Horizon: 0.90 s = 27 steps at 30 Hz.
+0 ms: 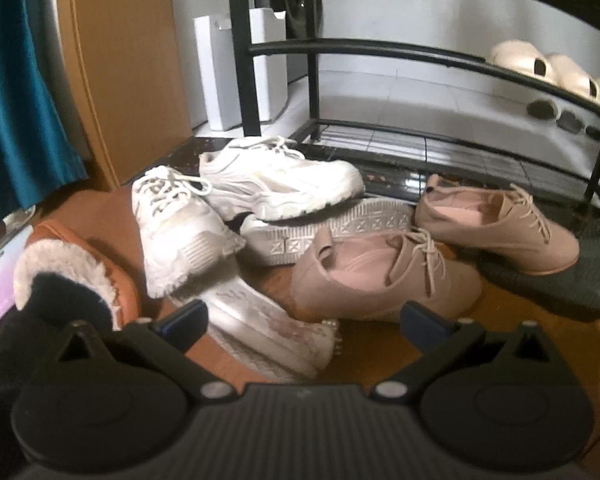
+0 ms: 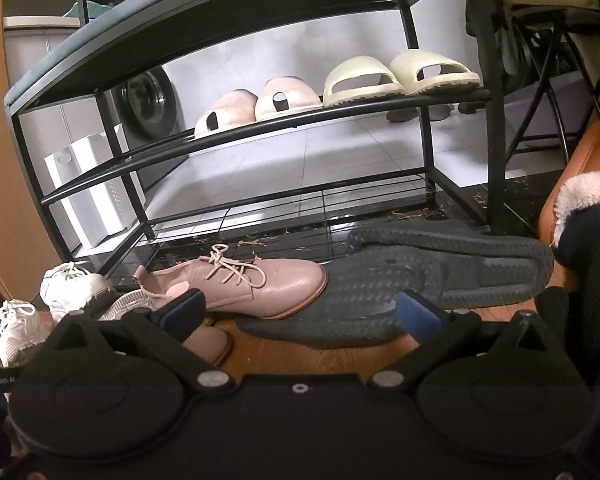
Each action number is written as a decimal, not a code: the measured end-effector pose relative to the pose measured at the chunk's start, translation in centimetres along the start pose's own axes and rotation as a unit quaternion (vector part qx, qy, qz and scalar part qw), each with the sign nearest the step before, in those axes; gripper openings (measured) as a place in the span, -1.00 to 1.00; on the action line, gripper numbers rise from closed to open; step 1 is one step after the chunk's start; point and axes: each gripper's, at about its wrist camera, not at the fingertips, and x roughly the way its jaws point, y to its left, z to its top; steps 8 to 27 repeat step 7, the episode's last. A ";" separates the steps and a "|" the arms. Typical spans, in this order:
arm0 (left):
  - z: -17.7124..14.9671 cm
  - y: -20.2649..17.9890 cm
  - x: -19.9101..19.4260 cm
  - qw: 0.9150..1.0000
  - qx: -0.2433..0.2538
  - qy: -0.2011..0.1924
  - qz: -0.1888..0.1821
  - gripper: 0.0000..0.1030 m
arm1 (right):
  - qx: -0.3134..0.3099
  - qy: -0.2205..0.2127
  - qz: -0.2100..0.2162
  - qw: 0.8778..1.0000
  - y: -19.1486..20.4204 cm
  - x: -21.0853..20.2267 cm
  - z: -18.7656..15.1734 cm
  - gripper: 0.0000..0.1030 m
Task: Organize scattered shoes
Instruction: 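Withdraw the right gripper out of the rack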
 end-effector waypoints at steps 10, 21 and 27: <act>0.0 0.2 -0.9 0.999 -0.017 -0.033 -0.012 0.99 | 0.004 0.003 -0.002 1.000 0.0 0.1 0.1 1.00; 0.0 0.2 -0.9 0.999 -0.017 -0.033 -0.012 0.99 | 0.004 0.003 -0.002 1.000 0.0 0.1 0.1 1.00; 0.0 0.2 -0.9 0.999 -0.017 -0.033 -0.012 0.99 | 0.004 0.003 -0.002 1.000 0.0 0.1 0.1 1.00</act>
